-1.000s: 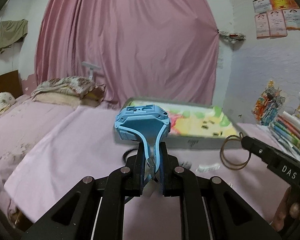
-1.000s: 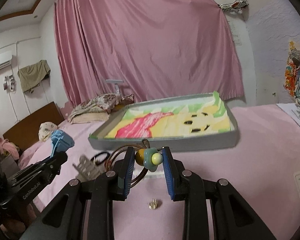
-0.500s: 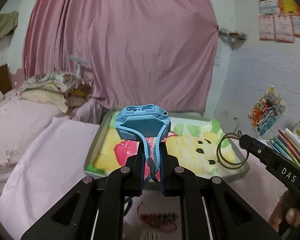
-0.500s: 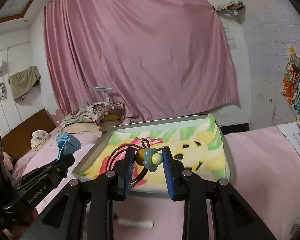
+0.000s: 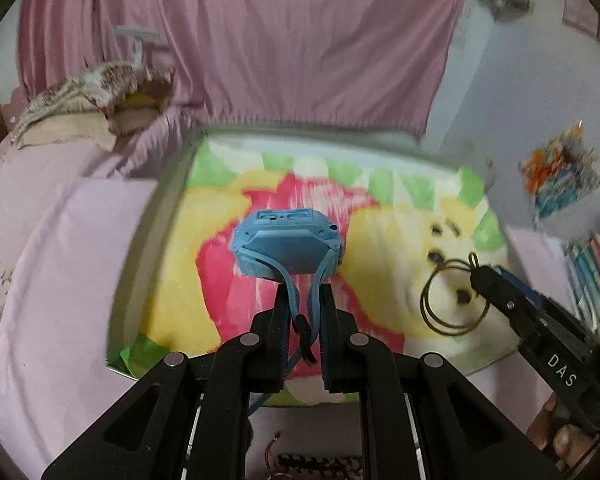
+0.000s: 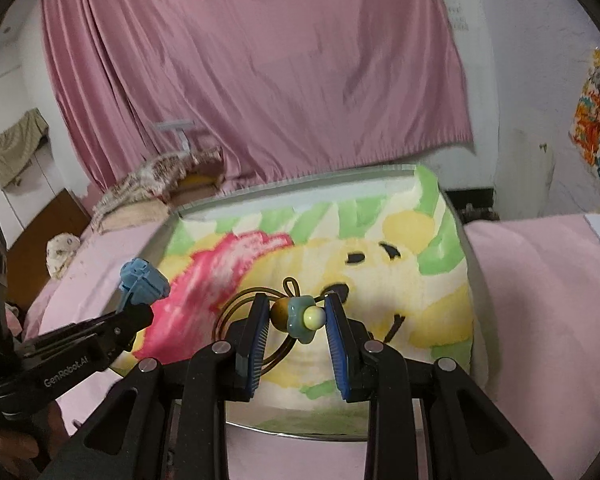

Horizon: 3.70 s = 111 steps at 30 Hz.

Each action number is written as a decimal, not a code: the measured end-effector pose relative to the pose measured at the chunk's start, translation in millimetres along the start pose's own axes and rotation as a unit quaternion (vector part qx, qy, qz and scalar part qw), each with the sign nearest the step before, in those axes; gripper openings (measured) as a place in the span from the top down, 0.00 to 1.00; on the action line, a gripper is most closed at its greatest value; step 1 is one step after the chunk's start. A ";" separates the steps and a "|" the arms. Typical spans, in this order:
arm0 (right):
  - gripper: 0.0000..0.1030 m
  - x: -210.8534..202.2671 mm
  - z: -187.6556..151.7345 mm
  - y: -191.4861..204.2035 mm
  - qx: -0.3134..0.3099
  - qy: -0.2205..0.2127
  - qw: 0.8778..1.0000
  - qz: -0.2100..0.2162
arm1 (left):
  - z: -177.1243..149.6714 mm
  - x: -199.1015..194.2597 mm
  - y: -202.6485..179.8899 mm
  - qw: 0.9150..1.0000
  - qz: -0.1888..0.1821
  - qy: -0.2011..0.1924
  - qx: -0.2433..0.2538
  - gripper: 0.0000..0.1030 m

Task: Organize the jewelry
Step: 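Carry both items into the gray tray and open both grippers, then withdraw both grippers from the tray, then grasp the beige claw hair clip with the left gripper while the right gripper grasps the gold charm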

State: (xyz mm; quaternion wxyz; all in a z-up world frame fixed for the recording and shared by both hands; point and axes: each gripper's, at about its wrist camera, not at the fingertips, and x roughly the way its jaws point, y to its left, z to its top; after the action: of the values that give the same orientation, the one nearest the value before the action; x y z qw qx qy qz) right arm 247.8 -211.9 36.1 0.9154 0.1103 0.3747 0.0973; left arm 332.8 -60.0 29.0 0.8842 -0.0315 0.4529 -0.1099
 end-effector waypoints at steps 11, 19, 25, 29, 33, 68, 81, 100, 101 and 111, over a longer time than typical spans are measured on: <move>0.74 26.0 -12.0 -6.7 0.000 0.082 0.997 -0.009 | -1.6 19.3 2.6 0.997 -0.010 0.075 0.009 0.76; 0.53 -0.8 -14.5 -9.2 0.004 0.042 0.999 -0.002 | -9.0 -11.9 17.3 0.998 -0.057 0.028 -0.030 0.58; 0.23 -46.1 -25.8 -4.5 -0.005 -0.029 1.000 -0.010 | -27.4 -51.3 16.6 0.996 -0.072 -0.052 -0.025 0.45; 0.03 -72.0 -35.1 4.7 -0.017 -0.076 0.997 -0.028 | -44.1 -74.8 12.3 0.992 -0.067 -0.104 -0.011 0.36; 0.00 -93.4 -47.3 10.8 -0.023 -0.114 0.993 -0.026 | -63.6 -93.1 9.3 0.987 -0.055 -0.151 0.001 0.29; 0.00 -110.9 -142.5 38.2 -0.101 -0.120 0.987 -0.032 | -183.5 -101.5 41.9 0.984 0.023 -0.167 0.051 0.09; 0.38 -82.6 -152.3 39.9 -0.108 -0.031 0.993 -0.028 | -169.3 -77.0 41.9 0.994 0.009 -0.101 0.044 0.09; 0.70 -73.1 -153.3 42.9 -0.111 -0.011 0.994 -0.010 | -151.5 -73.5 52.2 0.994 -0.056 -0.098 0.007 0.63; 0.72 -72.6 -153.0 43.2 -0.111 -0.011 0.994 -0.010 | -151.0 -73.2 51.8 0.993 -0.061 -0.097 0.006 0.65; 0.87 -74.1 -157.7 48.6 -0.126 -0.013 0.992 -0.007 | -151.2 -77.5 46.0 0.992 -0.077 -0.102 0.000 0.81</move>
State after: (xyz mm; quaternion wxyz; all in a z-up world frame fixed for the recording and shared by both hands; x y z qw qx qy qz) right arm 79.7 -164.4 -10.9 0.9275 -0.0071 0.3479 0.1362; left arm 174.4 8.6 -5.5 0.9148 -0.0772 0.3564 -0.1740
